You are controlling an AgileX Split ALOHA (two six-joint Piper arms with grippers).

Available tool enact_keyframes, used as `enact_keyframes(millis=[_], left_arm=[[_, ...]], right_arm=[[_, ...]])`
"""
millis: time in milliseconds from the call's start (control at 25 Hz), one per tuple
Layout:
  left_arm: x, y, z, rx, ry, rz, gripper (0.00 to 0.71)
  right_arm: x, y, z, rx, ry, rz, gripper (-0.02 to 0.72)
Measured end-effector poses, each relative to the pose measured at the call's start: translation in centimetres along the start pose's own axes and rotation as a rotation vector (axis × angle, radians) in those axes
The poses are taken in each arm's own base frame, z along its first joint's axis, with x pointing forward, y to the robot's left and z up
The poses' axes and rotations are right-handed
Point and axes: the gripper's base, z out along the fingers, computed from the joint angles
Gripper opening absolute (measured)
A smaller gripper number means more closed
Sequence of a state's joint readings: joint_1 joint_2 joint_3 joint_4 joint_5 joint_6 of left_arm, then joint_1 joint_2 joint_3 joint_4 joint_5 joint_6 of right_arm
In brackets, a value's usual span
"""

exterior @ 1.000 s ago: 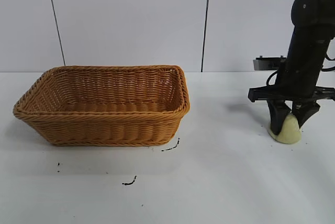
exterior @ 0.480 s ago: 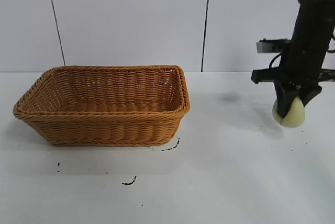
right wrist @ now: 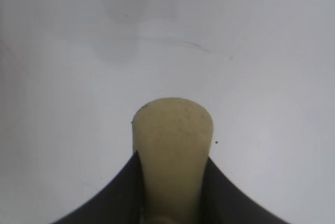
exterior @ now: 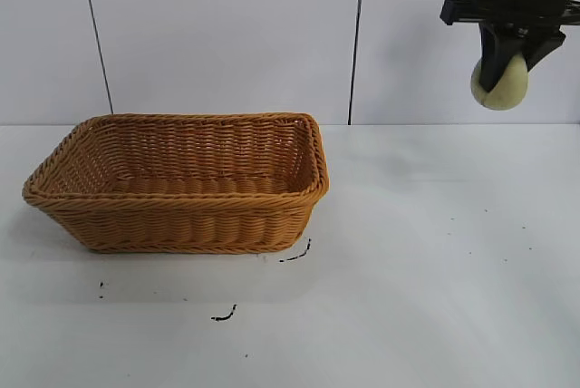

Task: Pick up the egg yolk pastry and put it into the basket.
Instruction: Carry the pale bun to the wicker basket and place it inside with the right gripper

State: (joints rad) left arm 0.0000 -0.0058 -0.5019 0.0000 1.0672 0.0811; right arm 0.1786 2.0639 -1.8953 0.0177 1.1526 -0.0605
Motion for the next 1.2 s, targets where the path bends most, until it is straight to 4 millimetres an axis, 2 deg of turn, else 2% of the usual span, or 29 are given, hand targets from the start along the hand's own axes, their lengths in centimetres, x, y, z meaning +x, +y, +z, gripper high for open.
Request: enact_keyframes(millis=[120, 480, 600, 720, 920, 1040, 1200], left_arm=[[0.0, 0.0, 0.0, 0.0, 0.0, 0.0, 0.697], [0.0, 0.0, 0.0, 0.0, 0.0, 0.0, 0.697], [0.0, 0.0, 0.0, 0.0, 0.0, 0.0, 0.697], [0.0, 0.0, 0.0, 0.0, 0.0, 0.0, 0.697], [0.0, 0.0, 0.0, 0.0, 0.0, 0.0, 0.697], [0.0, 0.0, 0.0, 0.0, 0.0, 0.0, 0.697], [0.0, 0.0, 0.0, 0.0, 0.0, 0.0, 0.697]], right_arm=[[-0.3, 3.0, 0.0, -0.022, -0.024, -0.063, 0.162], [-0.2, 14.6, -0.1, -0.125, -0.174, -0.28, 0.162], [0.0, 17.9, 1.5, -0.161, -0.211, -0.308, 0.162], [0.5, 20.6, 4.3, -0.186, -0.221, -0.329, 0.162], [1.1, 23.1, 8.8, -0.219, -0.243, -0.32, 0.162], [1.7, 23.5, 11.9, -0.216, -0.218, -0.323, 0.162], [2.4, 23.6, 14.4, -0.208, -0.18, -0.325, 0.178]])
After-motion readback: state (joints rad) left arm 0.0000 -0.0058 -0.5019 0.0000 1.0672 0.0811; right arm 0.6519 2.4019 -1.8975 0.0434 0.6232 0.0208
